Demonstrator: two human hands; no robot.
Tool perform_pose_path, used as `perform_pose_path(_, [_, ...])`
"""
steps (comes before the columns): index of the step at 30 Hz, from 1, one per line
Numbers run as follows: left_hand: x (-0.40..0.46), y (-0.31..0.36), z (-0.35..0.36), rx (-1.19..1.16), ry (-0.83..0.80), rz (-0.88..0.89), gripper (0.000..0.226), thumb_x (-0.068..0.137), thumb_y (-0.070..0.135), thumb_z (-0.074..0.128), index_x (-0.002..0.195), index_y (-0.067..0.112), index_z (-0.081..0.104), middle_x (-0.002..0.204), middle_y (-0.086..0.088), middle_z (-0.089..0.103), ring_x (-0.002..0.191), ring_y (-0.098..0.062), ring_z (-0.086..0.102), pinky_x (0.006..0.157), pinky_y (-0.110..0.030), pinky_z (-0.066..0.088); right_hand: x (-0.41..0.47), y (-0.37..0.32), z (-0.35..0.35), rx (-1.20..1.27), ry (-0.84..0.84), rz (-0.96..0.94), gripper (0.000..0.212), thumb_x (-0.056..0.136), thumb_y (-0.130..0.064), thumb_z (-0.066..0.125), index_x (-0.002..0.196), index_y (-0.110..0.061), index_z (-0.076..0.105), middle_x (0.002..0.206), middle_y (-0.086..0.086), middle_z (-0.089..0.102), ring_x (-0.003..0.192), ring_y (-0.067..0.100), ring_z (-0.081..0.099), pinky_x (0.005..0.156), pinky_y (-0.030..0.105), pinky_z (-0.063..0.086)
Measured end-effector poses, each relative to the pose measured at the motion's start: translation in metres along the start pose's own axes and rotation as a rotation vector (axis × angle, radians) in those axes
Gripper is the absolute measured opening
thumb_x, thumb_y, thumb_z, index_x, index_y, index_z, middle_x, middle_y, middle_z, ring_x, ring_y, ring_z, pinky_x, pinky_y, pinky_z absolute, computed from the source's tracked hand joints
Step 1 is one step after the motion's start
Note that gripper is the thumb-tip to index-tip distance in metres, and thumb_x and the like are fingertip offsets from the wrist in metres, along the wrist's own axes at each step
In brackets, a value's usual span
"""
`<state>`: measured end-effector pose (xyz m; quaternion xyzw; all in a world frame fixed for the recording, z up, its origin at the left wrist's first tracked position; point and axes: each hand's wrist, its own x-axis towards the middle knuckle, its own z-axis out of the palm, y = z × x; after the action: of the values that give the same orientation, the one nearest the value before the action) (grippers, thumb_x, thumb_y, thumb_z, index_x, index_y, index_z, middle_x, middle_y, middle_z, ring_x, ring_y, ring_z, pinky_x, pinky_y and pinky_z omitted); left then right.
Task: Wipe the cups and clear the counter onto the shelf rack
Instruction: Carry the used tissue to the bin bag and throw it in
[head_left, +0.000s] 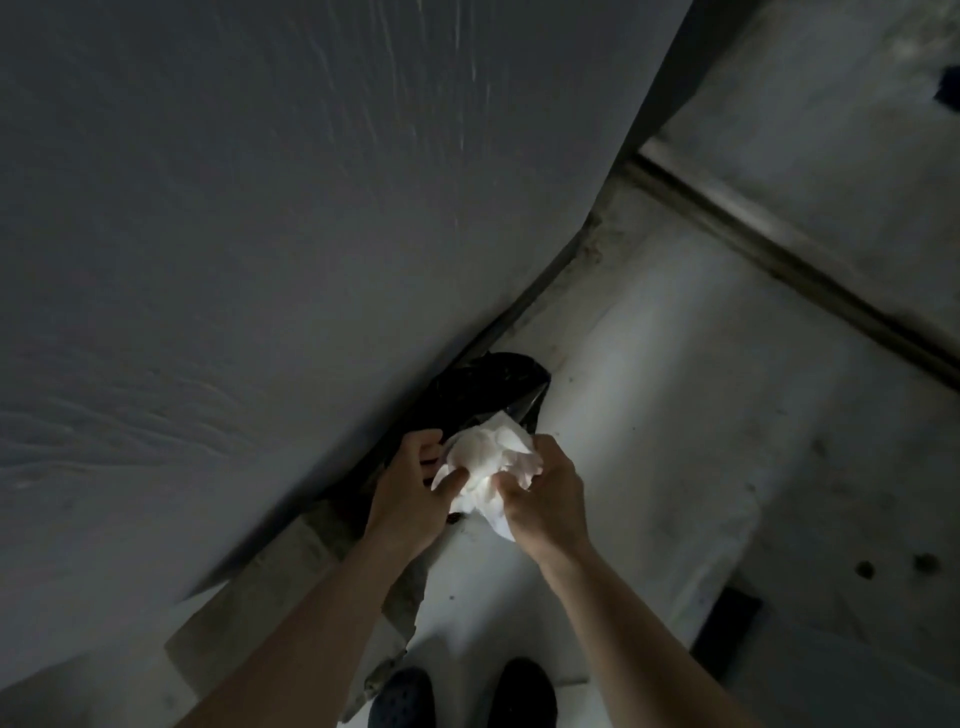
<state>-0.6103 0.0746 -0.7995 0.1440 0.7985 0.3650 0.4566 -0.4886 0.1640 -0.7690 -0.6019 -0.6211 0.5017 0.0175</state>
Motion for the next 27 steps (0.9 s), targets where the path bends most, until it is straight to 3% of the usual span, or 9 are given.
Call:
perform_pose_path(4, [0.032, -0.006, 0.009, -0.016, -0.009, -0.035, 0.055, 0.091, 0.020, 0.068, 0.140, 0.019, 0.044, 0.126, 0.004, 0.056, 0.119, -0.015, 0.057, 0.093, -0.029, 0.049, 0.029, 0.003, 0.015, 0.011, 0.034, 0.044, 0.020, 0.090, -0.011, 0.065, 0.104, -0.021, 0.055, 0.086, -0.010, 0.057, 0.089, 0.022, 0.062, 0.076, 0.032, 0.053])
perform_pose_path(9, [0.058, -0.009, 0.015, 0.034, -0.068, -0.079, 0.059, 0.097, 0.019, 0.055, 0.151, 0.022, 0.030, 0.149, 0.000, 0.047, 0.135, -0.020, 0.047, 0.113, -0.040, 0.040, 0.059, 0.004, 0.033, 0.027, 0.049, 0.082, 0.036, 0.091, -0.015, 0.068, 0.126, -0.017, 0.055, 0.115, 0.004, 0.065, 0.109, 0.029, 0.066, 0.095, 0.044, 0.057])
perform_pose_path(13, [0.062, -0.012, 0.017, 0.192, -0.033, -0.084, 0.056, 0.096, 0.018, 0.052, 0.149, 0.021, 0.034, 0.142, -0.001, 0.053, 0.127, -0.022, 0.053, 0.106, -0.037, 0.043, 0.066, 0.007, 0.043, 0.012, -0.039, 0.108, 0.056, 0.090, -0.018, 0.071, 0.141, -0.021, 0.048, 0.128, 0.004, 0.065, 0.118, 0.025, 0.064, 0.101, 0.044, 0.053])
perform_pose_path(17, [0.058, -0.014, 0.014, 0.407, 0.005, -0.080, 0.054, 0.095, 0.024, 0.054, 0.146, 0.021, 0.037, 0.136, -0.004, 0.056, 0.122, -0.027, 0.056, 0.100, -0.041, 0.046, 0.063, 0.010, 0.041, -0.098, -0.003, 0.076, 0.067, 0.092, -0.021, 0.068, 0.152, -0.022, 0.039, 0.142, 0.006, 0.059, 0.129, 0.028, 0.057, 0.105, 0.040, 0.049])
perform_pose_path(22, [0.047, -0.004, 0.016, 0.572, -0.011, -0.058, 0.046, 0.094, 0.030, 0.053, 0.139, 0.020, 0.046, 0.134, -0.006, 0.055, 0.122, -0.028, 0.054, 0.101, -0.044, 0.046, 0.056, 0.007, 0.021, -0.176, 0.000, 0.036, 0.064, 0.096, -0.021, 0.061, 0.155, -0.020, 0.037, 0.155, 0.005, 0.048, 0.141, 0.025, 0.048, 0.110, 0.036, 0.040])
perform_pose_path(27, [0.032, 0.008, 0.007, 0.676, 0.011, -0.108, 0.058, 0.099, 0.039, 0.044, 0.149, 0.013, 0.033, 0.151, -0.011, 0.042, 0.137, -0.030, 0.043, 0.107, -0.042, 0.038, 0.034, 0.003, 0.001, -0.196, 0.018, 0.029, 0.055, 0.097, -0.022, 0.059, 0.150, -0.022, 0.044, 0.142, 0.007, 0.057, 0.128, 0.025, 0.057, 0.097, 0.032, 0.044])
